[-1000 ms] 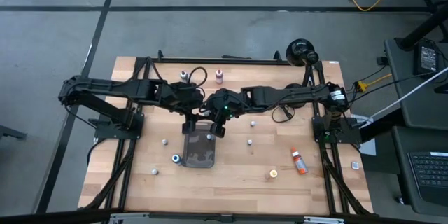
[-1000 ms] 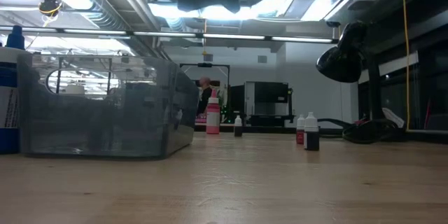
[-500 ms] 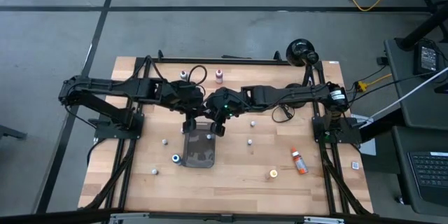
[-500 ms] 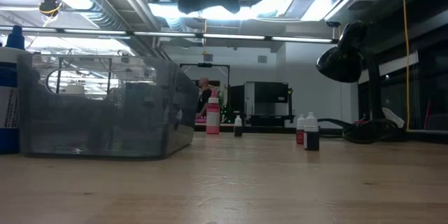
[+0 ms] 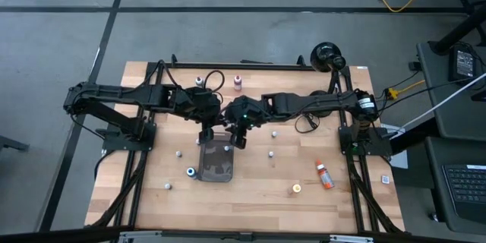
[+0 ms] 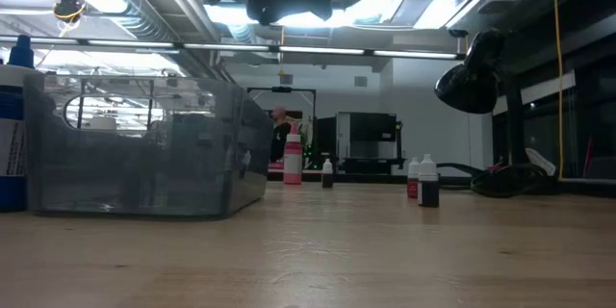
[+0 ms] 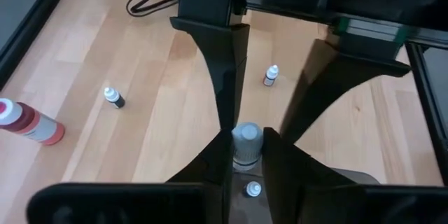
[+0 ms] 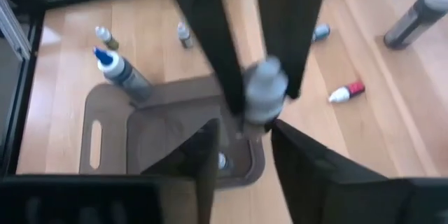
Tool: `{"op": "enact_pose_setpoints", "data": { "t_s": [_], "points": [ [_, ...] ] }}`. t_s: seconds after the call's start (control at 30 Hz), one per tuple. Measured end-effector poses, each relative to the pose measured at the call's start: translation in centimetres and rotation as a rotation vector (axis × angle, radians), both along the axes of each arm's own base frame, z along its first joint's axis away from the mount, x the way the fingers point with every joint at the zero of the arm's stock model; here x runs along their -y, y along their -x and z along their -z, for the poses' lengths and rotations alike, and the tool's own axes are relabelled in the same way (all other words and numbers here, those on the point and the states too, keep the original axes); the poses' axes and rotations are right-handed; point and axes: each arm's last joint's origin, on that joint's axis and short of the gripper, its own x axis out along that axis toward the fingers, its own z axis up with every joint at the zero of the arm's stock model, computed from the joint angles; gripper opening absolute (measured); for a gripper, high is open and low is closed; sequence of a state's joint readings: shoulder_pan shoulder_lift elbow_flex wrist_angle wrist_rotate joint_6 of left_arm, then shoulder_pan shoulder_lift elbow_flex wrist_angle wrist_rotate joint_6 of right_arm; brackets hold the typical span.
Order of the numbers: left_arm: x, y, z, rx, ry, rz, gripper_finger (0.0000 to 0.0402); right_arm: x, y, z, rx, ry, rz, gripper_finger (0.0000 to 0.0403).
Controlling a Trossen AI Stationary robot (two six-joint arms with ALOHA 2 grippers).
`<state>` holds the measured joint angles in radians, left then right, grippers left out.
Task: Pick & Place food coloring
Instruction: Put the bottom red food coloring bottle into the bin
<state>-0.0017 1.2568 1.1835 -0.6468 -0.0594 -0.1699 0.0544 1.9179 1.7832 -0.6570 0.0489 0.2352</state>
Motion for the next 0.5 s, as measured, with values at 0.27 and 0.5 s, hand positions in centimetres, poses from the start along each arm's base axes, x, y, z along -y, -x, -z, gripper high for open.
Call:
{"op": "enact_pose_setpoints", "data": {
  "t_s": [0.27, 0.5],
  "points": [
    [0.0, 0.0, 0.0, 0.000, 0.000, -0.008, 0.0049, 0.0, 1.4, -1.4, -0.016, -0.016, 0.013, 0.0253],
    [1.4, 0.2, 0.2, -0.016, 0.006, -0.017, 0.0049, 0.2, 3.9, -3.1, -0.085, 0.004, 0.072, 0.0288]
  ]
}}
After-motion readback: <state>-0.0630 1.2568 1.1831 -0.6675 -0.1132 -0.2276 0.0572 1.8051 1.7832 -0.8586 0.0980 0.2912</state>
